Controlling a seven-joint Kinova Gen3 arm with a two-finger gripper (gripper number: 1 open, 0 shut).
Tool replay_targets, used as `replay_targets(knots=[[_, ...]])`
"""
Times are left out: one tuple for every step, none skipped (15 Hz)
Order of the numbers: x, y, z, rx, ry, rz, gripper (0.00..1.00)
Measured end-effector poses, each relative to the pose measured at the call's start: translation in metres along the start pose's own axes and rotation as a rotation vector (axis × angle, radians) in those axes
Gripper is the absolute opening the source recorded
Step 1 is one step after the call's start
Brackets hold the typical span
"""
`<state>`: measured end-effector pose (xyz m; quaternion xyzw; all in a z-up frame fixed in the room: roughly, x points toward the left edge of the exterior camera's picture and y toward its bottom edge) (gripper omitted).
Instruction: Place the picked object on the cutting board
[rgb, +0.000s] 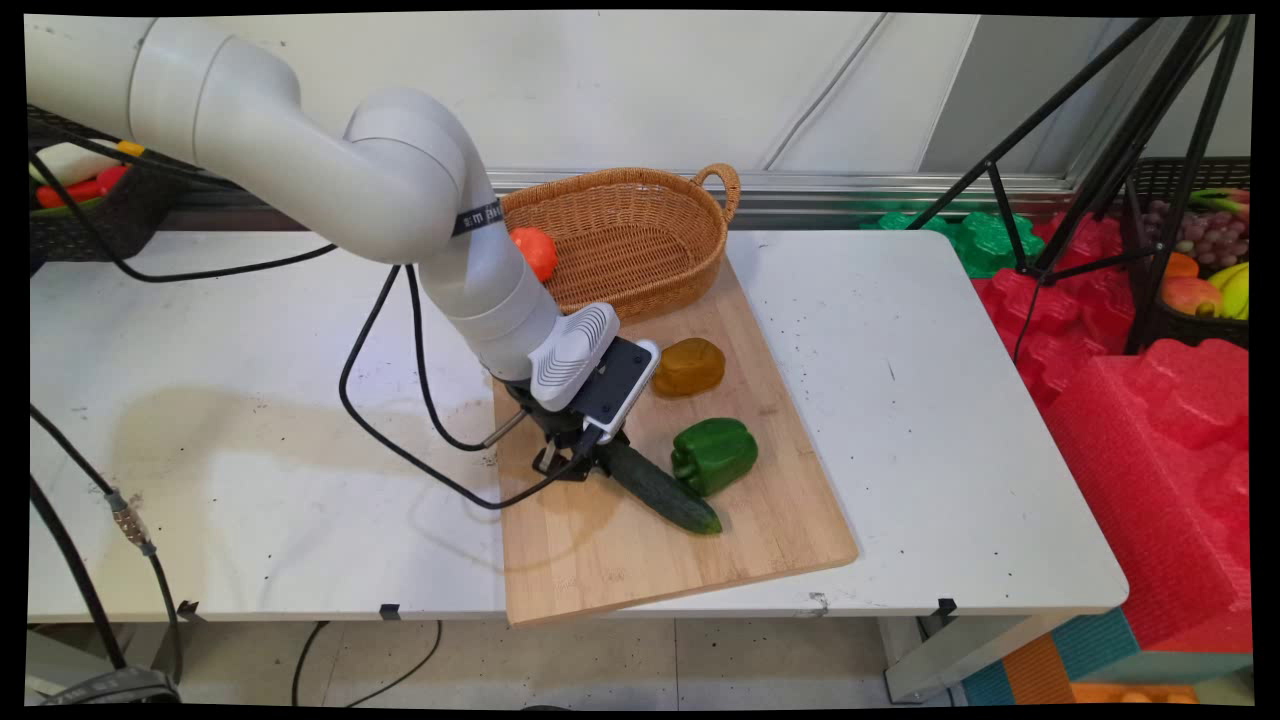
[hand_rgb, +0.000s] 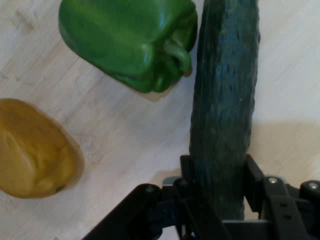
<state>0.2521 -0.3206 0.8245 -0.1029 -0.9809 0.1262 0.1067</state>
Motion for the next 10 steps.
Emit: replay_targets(knots=[[-0.002,-0.002,0.001,-0.004,0.0,0.002,0.0],[-0.003,-0.003,0.001,-0.005,0.0,0.003,0.0],[-0.005,-0.004,0.001,-0.007,0.0,0.005,0.0],[-0.006,-0.005,0.001,-0.008,0.001,0.005,0.0],[-0.007,-0.006,0.0,-0.01,0.001,0.004,1.0],[-0.008,-0.006,0.0,-0.01,0.002,0.004,1.0],[-0.01,-0.007,-0.001,-0.011,0.002,0.003,1.0],[-0.01,-0.007,-0.001,-0.012,0.003,0.002,1.0],[-0.012,-0.008,-0.002,-0.011,0.004,0.002,1.0],[-0.012,-0.008,-0.003,-0.011,0.005,0.0,1.0]])
